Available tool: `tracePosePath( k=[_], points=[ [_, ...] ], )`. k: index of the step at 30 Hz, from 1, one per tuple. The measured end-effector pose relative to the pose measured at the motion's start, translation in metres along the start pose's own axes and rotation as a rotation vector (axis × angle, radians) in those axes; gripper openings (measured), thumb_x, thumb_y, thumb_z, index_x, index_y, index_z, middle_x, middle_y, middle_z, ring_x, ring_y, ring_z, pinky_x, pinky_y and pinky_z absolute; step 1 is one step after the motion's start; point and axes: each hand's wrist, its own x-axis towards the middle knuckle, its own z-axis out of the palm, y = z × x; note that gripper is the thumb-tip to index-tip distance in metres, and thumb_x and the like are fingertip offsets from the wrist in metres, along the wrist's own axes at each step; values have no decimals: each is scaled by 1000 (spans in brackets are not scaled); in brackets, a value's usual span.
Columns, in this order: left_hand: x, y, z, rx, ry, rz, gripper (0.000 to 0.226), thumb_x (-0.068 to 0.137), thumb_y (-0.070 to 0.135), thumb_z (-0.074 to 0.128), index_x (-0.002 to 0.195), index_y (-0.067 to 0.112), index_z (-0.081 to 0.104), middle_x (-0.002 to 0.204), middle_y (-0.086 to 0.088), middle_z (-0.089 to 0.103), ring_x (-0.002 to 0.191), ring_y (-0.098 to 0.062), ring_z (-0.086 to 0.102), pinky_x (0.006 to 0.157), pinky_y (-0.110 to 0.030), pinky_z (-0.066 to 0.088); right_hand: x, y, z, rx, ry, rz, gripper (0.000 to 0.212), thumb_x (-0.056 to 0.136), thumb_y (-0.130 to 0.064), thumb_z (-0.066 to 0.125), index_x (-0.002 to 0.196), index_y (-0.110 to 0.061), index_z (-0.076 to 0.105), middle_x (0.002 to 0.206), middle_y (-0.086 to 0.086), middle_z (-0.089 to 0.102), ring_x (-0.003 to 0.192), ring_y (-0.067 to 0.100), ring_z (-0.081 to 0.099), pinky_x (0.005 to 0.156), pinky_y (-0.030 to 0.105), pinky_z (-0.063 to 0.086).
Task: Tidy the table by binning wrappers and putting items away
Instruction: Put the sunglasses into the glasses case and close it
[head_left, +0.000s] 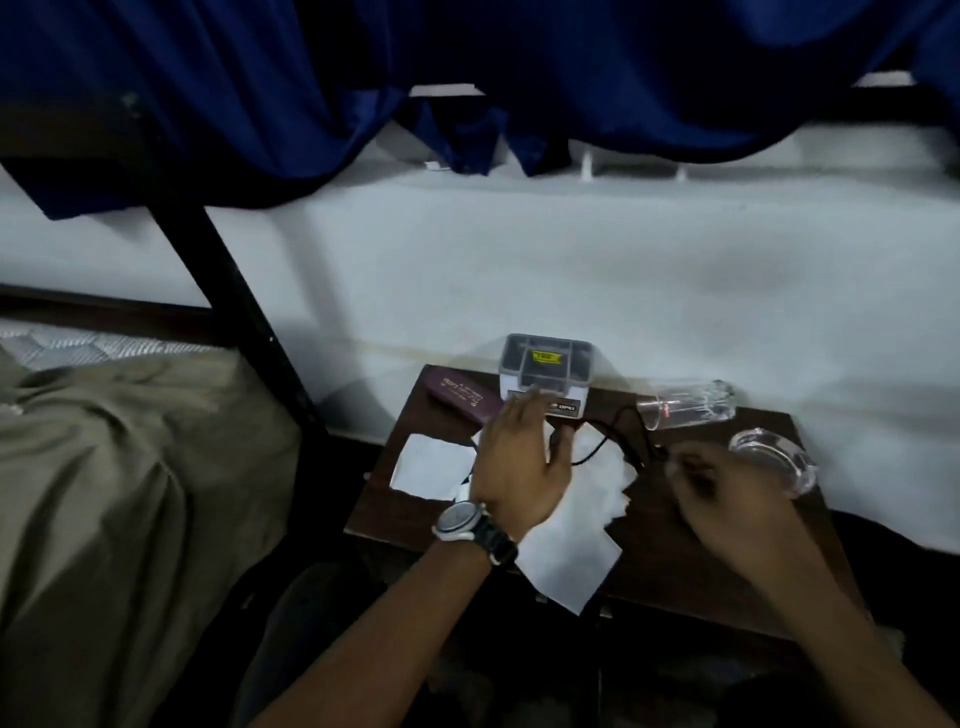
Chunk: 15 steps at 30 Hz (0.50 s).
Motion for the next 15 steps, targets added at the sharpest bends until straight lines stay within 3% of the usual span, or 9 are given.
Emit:
tracePosePath(
  k=[2, 5, 10, 13, 15],
  points=[
    [-1, -28, -9, -32, 30, -72, 48, 94, 37, 49, 137, 16, 58, 142, -8, 61, 131, -30, 56, 107, -49, 47, 10, -22, 25, 25, -45, -33, 17, 91, -19, 68, 106, -23, 74, 99, -3, 78, 89, 16, 74, 86, 36, 59],
    [2, -62, -13, -116, 62, -154, 40, 95, 33, 54, 131, 19, 61, 130, -1, 66, 120, -22, 62, 99, -41, 52, 27, -51, 56, 13, -102, -91, 13, 93, -25, 66, 103, -27, 73, 103, -11, 75, 91, 11, 71, 83, 35, 59],
    [12, -97, -6, -291, 173, -251, 23, 98, 17, 59, 120, 22, 65, 110, 6, 72, 100, -12, 66, 84, -21, 51, 69, -89, 105, -101, -197, -235, 23, 97, -32, 58, 116, -25, 70, 111, -7, 73, 103, 16, 69, 84, 39, 58],
    [26, -100, -4, -448, 248, -401, 16, 102, 24, 52, 113, 20, 64, 103, 5, 73, 94, -16, 67, 80, -29, 52, 97, -109, 132, -190, -239, -329, 24, 97, -30, 56, 115, -20, 69, 112, 0, 72, 102, 22, 69, 82, 42, 58],
    [37, -102, -5, -531, 301, -491, 18, 104, 25, 49, 112, 17, 63, 98, 8, 70, 89, -12, 65, 75, -26, 49, 114, -120, 150, -264, -270, -394, 20, 97, -28, 53, 107, -18, 67, 105, 3, 70, 97, 26, 68, 78, 41, 56]
  ],
)
